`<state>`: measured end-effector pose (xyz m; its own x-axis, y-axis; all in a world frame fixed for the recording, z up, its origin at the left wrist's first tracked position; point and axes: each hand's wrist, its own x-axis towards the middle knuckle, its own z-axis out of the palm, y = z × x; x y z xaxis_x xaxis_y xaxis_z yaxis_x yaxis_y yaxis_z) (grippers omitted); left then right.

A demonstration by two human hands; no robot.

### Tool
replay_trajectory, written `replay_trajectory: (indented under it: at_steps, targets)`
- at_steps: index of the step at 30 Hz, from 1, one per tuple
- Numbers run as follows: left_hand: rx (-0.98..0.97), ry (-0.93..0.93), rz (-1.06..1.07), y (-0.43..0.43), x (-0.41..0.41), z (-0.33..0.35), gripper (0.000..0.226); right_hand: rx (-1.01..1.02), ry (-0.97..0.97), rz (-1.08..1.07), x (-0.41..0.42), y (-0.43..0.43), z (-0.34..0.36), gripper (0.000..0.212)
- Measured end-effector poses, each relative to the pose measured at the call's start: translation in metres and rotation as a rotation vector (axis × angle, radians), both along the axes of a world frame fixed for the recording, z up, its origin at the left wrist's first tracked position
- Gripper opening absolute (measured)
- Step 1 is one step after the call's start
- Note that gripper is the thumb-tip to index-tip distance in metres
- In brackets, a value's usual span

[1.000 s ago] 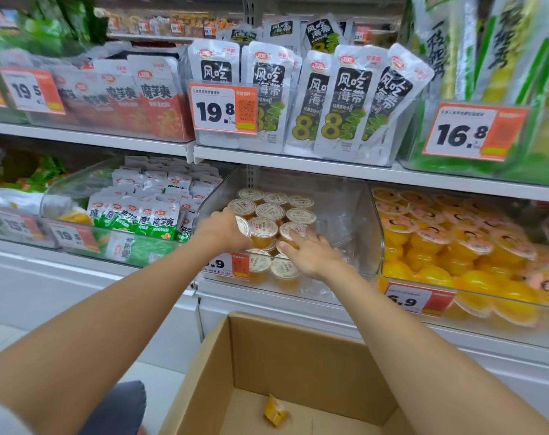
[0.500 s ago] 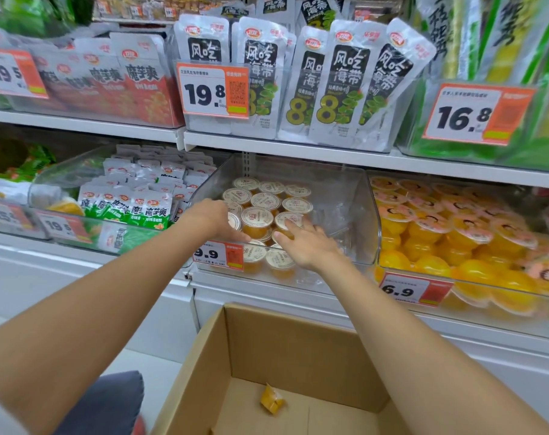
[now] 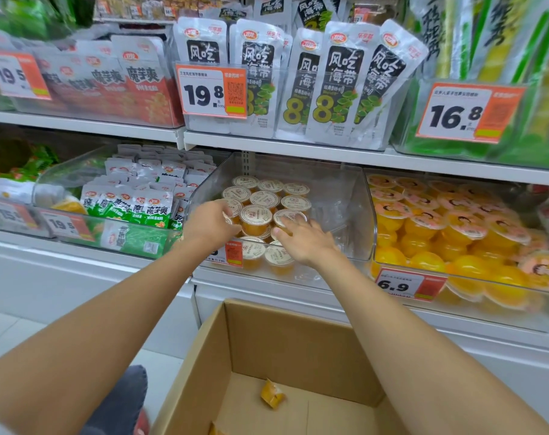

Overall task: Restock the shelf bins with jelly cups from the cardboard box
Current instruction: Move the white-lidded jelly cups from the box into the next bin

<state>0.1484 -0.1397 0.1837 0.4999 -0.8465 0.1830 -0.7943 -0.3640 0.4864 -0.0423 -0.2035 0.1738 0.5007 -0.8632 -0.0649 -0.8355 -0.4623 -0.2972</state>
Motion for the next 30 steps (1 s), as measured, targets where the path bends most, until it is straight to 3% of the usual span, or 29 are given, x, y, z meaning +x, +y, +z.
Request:
replay_trajectory:
  at_steps: [3,6,8,11,17,19,22,25,27,28,30]
  targets:
    - [-0.154,0.035,-0.044,0.017,-0.022,-0.005,0.013,-0.210,-0.185,0.012,-0.006,0.010,-0.003,0.048]
    - [-0.208,0.113,-0.120,0.037,-0.046,-0.015,0.012,-0.583,-0.463,0.056,-0.018,0.035,-0.014,0.024]
    - [-0.207,0.086,-0.162,0.049,-0.059,-0.031,0.012,-0.682,-0.521,0.078,-0.028,0.055,-0.033,0.012]
    - [-0.055,0.090,-0.237,0.065,-0.074,-0.069,0.011,-0.454,-0.479,0.061,-0.045,0.080,-0.076,0.012]
    - [0.711,0.011,-0.372,0.089,-0.083,-0.189,0.004,0.152,-0.120,0.041,-0.092,0.111,-0.202,0.023]
    - [0.925,-0.023,-0.411,0.103,-0.085,-0.233,0.015,0.383,0.001,-0.032,-0.104,0.123,-0.248,0.024]
    - [1.124,0.022,-0.403,0.130,-0.074,-0.298,0.034,0.684,0.024,-0.116,-0.114,0.151,-0.304,0.022]
    - [1.156,0.157,-0.313,0.148,-0.052,-0.372,0.046,0.856,0.066,-0.142,-0.113,0.176,-0.340,0.014]
    - [1.095,0.284,-0.217,0.153,-0.048,-0.402,0.069,0.934,0.069,-0.172,-0.110,0.188,-0.354,0.014]
    - [1.037,0.334,-0.168,0.154,-0.052,-0.402,0.078,0.967,0.082,-0.173,-0.107,0.193,-0.361,0.022]
    - [0.955,0.352,-0.113,0.154,-0.061,-0.398,0.080,0.983,0.164,-0.070,-0.103,0.202,-0.368,0.059]
